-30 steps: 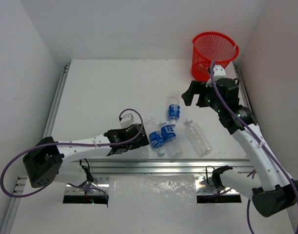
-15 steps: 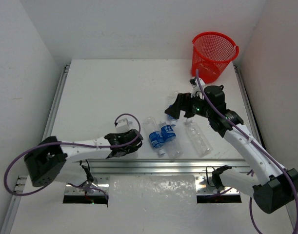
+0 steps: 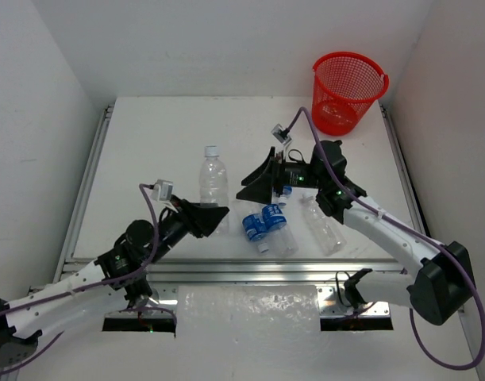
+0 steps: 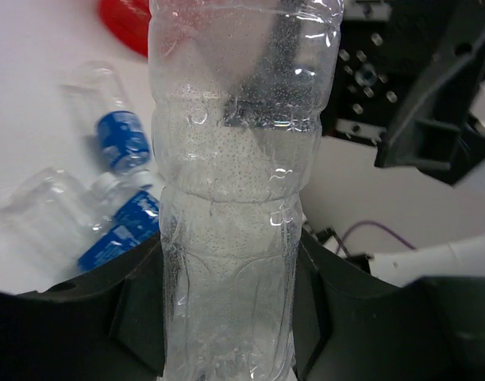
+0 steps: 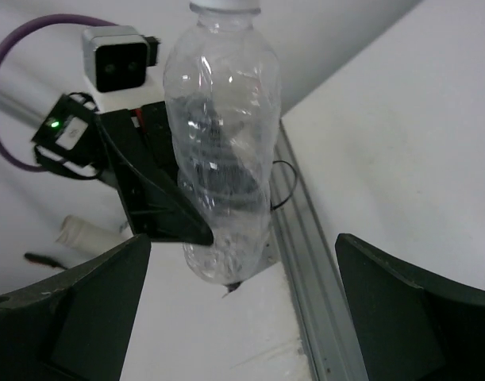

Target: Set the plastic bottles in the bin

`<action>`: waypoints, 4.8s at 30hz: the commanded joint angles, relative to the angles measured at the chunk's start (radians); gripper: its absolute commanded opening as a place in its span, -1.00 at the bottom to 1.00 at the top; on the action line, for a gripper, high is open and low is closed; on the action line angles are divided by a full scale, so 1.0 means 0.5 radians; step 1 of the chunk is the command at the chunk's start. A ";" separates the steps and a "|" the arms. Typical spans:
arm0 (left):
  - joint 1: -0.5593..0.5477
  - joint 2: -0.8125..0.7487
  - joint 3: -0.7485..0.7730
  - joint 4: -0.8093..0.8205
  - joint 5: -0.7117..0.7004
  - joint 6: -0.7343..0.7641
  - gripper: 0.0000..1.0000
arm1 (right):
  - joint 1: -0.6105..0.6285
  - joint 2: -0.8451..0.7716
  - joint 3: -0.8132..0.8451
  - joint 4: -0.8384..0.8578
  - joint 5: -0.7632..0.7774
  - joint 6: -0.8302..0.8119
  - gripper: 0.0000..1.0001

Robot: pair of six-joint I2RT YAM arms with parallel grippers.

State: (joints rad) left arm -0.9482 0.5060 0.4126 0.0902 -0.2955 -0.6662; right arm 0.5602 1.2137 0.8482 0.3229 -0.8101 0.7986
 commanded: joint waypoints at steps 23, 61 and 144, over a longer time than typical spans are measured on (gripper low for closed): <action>-0.009 0.378 1.052 -1.618 -0.743 -0.241 0.99 | -0.733 0.149 0.649 -0.759 0.658 -0.418 -1.00; -0.018 1.720 1.180 -1.011 -0.296 -0.683 0.98 | -1.118 0.550 1.973 -1.569 1.326 -0.723 0.98; -0.083 0.448 0.611 -1.433 -0.808 -0.287 0.99 | -0.797 0.633 1.573 -0.772 2.181 -0.986 -1.00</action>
State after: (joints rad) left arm -0.9874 0.7364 0.7460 -0.5781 -0.6777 -0.7834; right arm 0.2531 1.4174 1.5005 -0.1066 0.0433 0.3908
